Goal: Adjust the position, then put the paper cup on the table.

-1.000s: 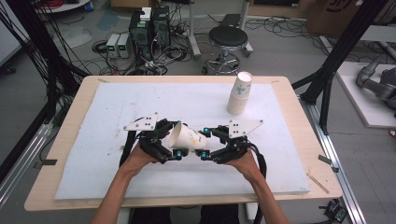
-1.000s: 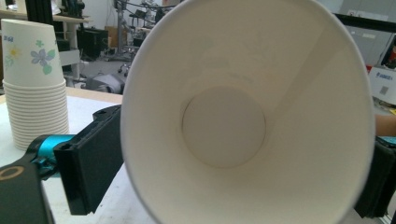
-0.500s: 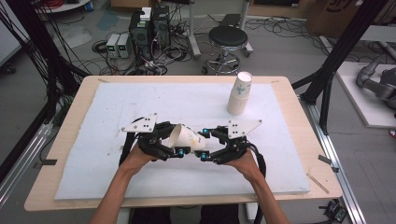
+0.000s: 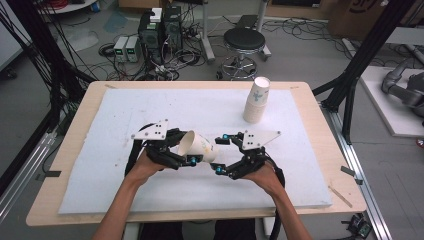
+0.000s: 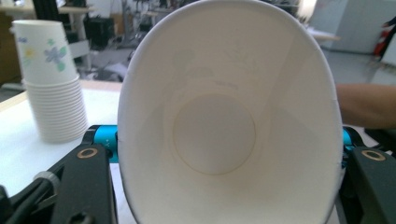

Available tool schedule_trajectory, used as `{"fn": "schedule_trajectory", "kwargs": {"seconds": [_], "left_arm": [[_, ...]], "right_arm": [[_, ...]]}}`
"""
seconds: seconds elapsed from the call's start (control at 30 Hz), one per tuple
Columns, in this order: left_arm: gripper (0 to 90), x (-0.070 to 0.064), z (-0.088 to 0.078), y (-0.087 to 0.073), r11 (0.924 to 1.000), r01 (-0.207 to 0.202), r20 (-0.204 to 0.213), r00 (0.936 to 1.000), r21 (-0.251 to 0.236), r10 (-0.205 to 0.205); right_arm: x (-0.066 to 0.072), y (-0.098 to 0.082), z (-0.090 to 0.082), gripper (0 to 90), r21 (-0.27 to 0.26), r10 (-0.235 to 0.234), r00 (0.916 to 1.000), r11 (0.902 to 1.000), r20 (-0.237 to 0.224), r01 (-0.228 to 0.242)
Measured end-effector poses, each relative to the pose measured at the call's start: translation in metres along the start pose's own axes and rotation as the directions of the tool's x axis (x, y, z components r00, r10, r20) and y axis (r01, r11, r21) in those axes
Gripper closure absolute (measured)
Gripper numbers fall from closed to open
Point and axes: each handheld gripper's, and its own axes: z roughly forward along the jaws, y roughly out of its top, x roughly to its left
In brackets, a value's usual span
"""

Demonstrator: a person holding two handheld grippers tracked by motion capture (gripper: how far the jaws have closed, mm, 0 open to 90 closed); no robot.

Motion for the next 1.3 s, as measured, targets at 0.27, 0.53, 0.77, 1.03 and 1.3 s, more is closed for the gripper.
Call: {"fn": "schedule_trajectory", "kwargs": {"seconds": [0.27, 0.53, 0.77, 1.03, 1.3], "left_arm": [[33.9, 0.008, -0.004, 0.026, 0.9757, -0.003, -0.098, 0.9949, 0.219, 0.025], [33.6, 0.020, 0.002, 0.048, 0.9021, 0.007, -0.150, 0.9867, 0.431, 0.064], [33.5, 0.030, 0.016, 0.054, 0.8141, 0.000, -0.137, 0.9857, 0.581, 0.098], [33.4, 0.039, 0.020, 0.055, 0.7740, 0.017, -0.146, 0.9845, 0.633, 0.098], [33.3, 0.043, 0.022, 0.050, 0.7615, 0.020, -0.146, 0.9844, 0.648, 0.098]], "right_arm": [[-0.001, -0.016, -0.014, 19.3, 0.053, 0.017, 0.9811, 0.9982, 0.193, -0.028], [-0.004, -0.038, -0.036, 19.2, 0.096, 0.060, 0.9299, 0.9901, 0.363, -0.102], [-0.007, -0.063, -0.051, 19.3, 0.128, 0.105, 0.8590, 0.9726, 0.501, -0.194], [-0.009, -0.081, -0.062, 19.3, 0.117, 0.144, 0.8285, 0.9628, 0.541, -0.244], [-0.009, -0.093, -0.064, 19.3, 0.094, 0.165, 0.8163, 0.9616, 0.554, -0.258]]}}
